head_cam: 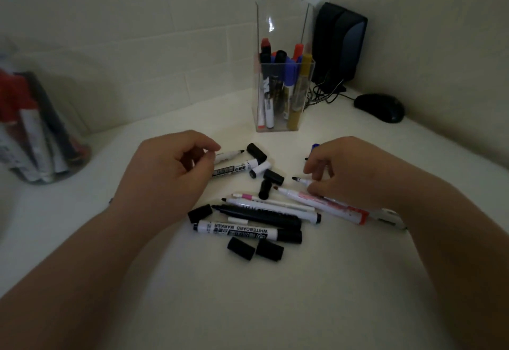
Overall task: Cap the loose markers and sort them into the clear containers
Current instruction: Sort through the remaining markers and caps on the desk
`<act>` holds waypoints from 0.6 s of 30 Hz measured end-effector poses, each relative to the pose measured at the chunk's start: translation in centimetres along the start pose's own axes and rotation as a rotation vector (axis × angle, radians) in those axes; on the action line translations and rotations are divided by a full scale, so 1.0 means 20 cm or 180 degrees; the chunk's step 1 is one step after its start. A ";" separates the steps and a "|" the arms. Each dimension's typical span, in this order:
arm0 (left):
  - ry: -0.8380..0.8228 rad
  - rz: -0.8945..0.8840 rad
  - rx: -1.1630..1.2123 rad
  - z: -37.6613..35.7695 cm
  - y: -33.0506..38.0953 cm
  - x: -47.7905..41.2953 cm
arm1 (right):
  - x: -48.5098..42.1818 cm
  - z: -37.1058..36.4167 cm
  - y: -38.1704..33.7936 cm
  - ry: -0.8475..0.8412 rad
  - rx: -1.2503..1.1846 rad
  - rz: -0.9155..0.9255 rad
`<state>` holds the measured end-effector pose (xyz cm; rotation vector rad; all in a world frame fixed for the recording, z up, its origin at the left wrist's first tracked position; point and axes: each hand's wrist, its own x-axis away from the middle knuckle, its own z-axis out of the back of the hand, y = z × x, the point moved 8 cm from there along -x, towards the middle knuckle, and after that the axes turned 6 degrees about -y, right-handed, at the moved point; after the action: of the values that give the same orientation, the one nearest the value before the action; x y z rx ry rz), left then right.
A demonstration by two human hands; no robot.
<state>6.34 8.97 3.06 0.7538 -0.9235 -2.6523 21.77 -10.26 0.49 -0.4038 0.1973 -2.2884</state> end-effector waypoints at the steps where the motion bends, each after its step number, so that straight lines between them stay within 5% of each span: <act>1: -0.0119 -0.0054 -0.0056 -0.01 0.01 0.00 | 0.00 0.00 0.00 0.0003 -0.0012 -0.0001; 5: -0.0767 -0.0259 -0.0178 -0.09 0.05 0.01 | 0.01 0.04 -0.02 0.0292 -0.0074 0.0111; 10: -0.1384 -0.0414 -0.0672 -0.20 0.05 0.03 | 0.11 0.20 -0.10 0.1638 -0.0850 0.0710; 12: -0.1446 -0.0511 -0.0682 -0.22 0.05 0.04 | 0.12 0.21 -0.03 0.1816 -0.2204 0.0484; 15: -0.1448 -0.0529 -0.0645 -0.24 0.07 0.03 | 0.05 0.07 -0.02 0.0990 -0.5135 0.0268; 18: -0.1244 -0.0358 -0.0530 -0.19 0.04 0.02 | 0.02 0.01 -0.06 0.0637 -0.5610 0.0212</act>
<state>8.15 6.22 0.87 0.2591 -0.7467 -2.9922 20.82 -9.83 1.10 -0.9289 2.2541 -1.4748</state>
